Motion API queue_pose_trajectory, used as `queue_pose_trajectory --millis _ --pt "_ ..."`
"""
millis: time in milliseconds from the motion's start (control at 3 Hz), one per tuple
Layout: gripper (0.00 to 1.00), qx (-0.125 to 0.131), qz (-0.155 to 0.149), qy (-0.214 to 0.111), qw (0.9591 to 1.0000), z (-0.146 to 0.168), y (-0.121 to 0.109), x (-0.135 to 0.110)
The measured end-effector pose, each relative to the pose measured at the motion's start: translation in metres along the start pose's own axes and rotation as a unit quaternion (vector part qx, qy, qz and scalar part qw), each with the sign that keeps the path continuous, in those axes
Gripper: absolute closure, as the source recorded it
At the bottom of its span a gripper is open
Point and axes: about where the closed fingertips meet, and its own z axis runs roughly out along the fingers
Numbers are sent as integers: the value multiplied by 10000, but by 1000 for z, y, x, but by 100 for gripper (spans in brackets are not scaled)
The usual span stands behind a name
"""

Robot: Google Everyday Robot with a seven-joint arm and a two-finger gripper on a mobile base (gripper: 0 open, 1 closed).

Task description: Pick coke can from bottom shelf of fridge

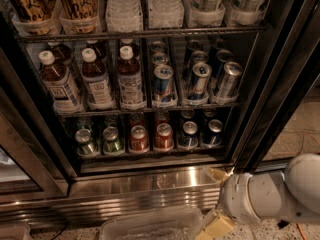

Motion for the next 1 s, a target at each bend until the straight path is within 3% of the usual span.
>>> queue_pose_trajectory --millis 333,1000 --pt "0 259 122 -688 9972 15 -11 -10" --pt "0 122 95 -680 9976 16 -10 -11"
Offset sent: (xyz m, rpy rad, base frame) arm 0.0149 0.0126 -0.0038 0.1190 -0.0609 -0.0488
